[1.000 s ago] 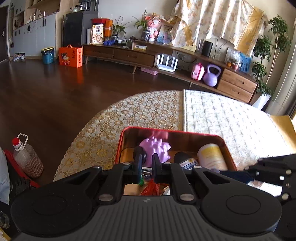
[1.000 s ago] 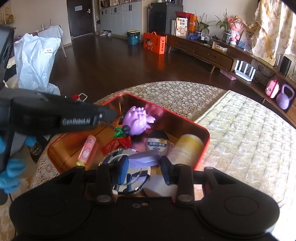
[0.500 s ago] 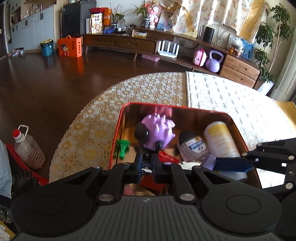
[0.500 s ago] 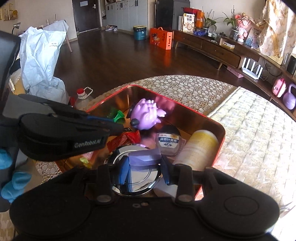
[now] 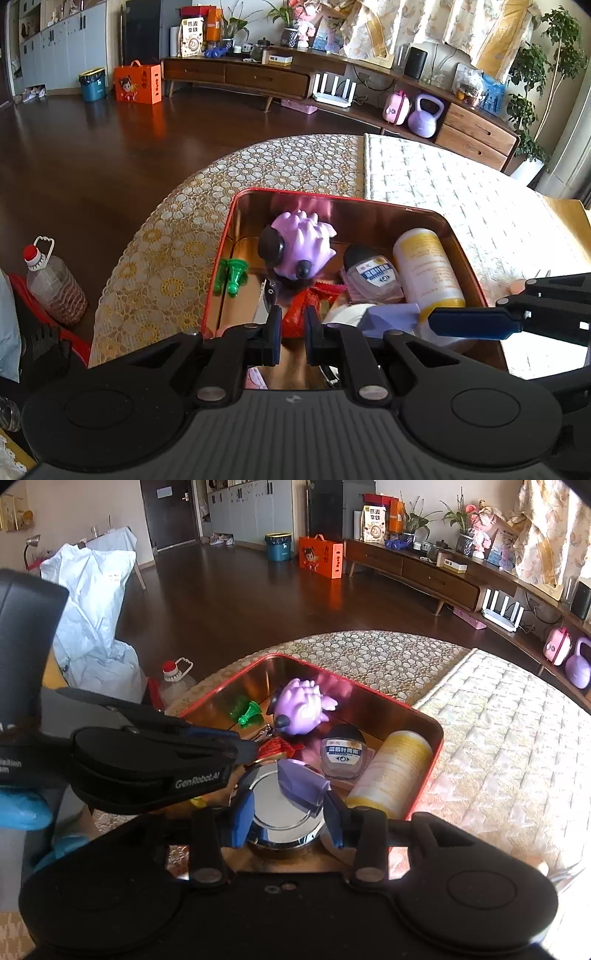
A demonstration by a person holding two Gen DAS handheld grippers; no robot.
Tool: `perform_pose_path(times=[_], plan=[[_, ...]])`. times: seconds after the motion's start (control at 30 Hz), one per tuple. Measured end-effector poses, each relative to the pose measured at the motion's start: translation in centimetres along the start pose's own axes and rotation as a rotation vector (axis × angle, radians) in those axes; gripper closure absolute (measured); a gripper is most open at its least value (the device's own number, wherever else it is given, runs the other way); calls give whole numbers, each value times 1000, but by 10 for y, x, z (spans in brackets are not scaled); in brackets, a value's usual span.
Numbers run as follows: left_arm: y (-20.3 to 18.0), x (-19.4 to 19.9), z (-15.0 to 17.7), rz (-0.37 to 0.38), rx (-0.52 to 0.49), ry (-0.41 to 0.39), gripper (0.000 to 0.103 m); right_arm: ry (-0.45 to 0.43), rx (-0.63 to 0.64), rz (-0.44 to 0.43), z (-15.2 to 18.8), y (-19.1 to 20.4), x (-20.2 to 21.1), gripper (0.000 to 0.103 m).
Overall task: Organize rigid objects
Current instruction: 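Open the left tool over the red box while the right tool releases the purple item inside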
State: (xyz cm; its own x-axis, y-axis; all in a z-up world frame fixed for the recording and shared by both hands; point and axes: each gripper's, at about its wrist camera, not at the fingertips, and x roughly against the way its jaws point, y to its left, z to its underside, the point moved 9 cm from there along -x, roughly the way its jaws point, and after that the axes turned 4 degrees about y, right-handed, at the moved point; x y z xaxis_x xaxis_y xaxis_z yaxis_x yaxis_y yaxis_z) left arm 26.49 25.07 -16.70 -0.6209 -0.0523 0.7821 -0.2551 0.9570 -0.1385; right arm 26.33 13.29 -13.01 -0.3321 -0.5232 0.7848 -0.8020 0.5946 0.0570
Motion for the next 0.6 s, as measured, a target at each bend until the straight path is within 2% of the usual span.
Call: perform_pose_path(times=[0.17, 0.27, 0.33, 0.43, 0.6], plan=[[-5, 9, 3, 7, 3, -2, 90, -11, -7, 1, 4, 1, 12, 59], [-7, 16, 4, 10, 0, -8, 83, -18, -14, -4, 6, 1, 20, 59], [-9, 21, 6, 6, -3, -13, 73, -22, -17, -7, 8, 2, 25, 57], [-13, 28, 7, -1, -15, -21, 72, -26, -17, -13, 11, 4, 32, 56], [-20, 40, 10, 3, -24, -30, 71, -59, -12, -15, 16, 6, 49, 41]])
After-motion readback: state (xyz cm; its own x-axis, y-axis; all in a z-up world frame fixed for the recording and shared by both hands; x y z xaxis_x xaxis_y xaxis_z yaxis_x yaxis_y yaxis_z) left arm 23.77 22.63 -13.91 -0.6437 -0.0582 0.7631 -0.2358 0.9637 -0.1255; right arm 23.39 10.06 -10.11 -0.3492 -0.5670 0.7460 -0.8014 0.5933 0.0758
